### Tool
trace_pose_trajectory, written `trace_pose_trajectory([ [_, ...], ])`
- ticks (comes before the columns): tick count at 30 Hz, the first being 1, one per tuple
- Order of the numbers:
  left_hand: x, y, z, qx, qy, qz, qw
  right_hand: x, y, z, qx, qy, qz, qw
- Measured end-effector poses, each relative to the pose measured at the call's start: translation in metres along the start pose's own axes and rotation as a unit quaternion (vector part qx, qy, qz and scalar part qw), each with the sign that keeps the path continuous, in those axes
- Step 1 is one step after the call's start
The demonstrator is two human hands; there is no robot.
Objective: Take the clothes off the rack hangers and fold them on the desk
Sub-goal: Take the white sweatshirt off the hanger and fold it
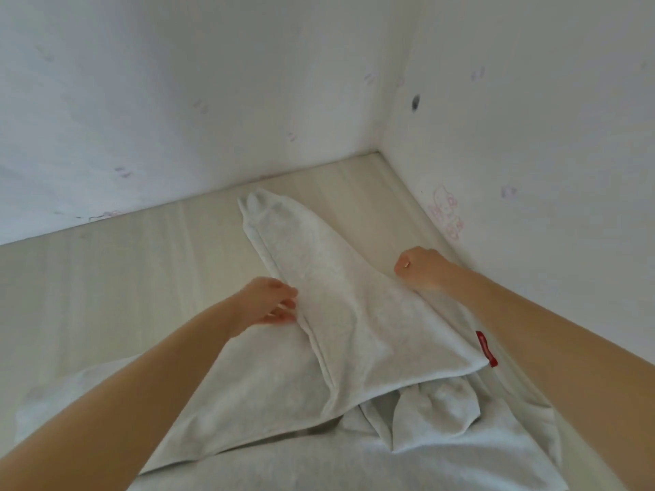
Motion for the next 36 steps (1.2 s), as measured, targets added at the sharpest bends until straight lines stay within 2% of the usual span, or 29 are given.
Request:
trace_pose_trajectory([
  [2, -0.014, -0.004, 0.025, -0.053, 0.049, -0.121, 0.990, 0.013, -0.006, 0.017, 0.023, -0.012, 0.027, 0.999],
  [4, -0.020, -0.003, 0.043, -0.112, 0.079, -0.176, 0.975, 0.023, -0.016, 0.032, 0.042, -0.025, 0.066, 0.997],
  [7, -0.025, 0.021, 0.061, -0.255, 0.035, -0.050, 0.965, 0.034, -0.033, 0.052, 0.053, -0.049, 0.131, 0.989],
  [8, -0.023, 0.029, 0.065, -0.279, 0.032, -0.009, 0.960, 0.036, -0.036, 0.057, 0.050, -0.056, 0.148, 0.986],
  [10, -0.017, 0.034, 0.073, -0.264, 0.059, 0.015, 0.963, 0.040, -0.042, 0.065, 0.045, -0.059, 0.162, 0.984],
  [12, -0.019, 0.030, 0.078, -0.222, 0.073, -0.013, 0.972, 0.041, -0.046, 0.068, 0.052, -0.065, 0.189, 0.978],
  [16, -0.028, 0.022, 0.078, -0.162, 0.105, -0.083, 0.978, 0.044, -0.047, 0.062, 0.107, -0.104, 0.290, 0.945],
  [20, -0.024, 0.010, 0.067, -0.100, 0.121, -0.016, 0.988, 0.048, -0.022, 0.050, 0.083, -0.072, 0.329, 0.938],
  [22, -0.027, 0.000, 0.057, -0.078, 0.097, -0.015, 0.992, 0.048, -0.006, 0.041, 0.063, -0.072, 0.367, 0.925],
  [26, -0.047, -0.022, 0.020, -0.005, 0.061, -0.194, 0.979, 0.038, 0.025, 0.006, 0.054, -0.096, 0.447, 0.888],
  [28, -0.057, -0.026, 0.001, 0.013, 0.032, -0.229, 0.973, 0.027, 0.037, -0.012, 0.068, -0.108, 0.493, 0.861],
  [31, -0.066, -0.026, -0.036, -0.001, -0.029, -0.183, 0.983, 0.012, 0.052, -0.051, 0.120, -0.078, 0.535, 0.832],
  [36, -0.068, -0.029, -0.098, 0.005, -0.097, -0.158, 0.983, -0.017, 0.070, -0.123, 0.158, -0.037, 0.546, 0.822],
])
Point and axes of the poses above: each hand's wrist, its own z-axis towards the middle knuckle, its own y-axis out of the back of the hand, x = y × z, the point moved 7 cm from there along z, towards the middle knuckle, and after that the axes turned 15 degrees about -x, right-handed, at the moved point
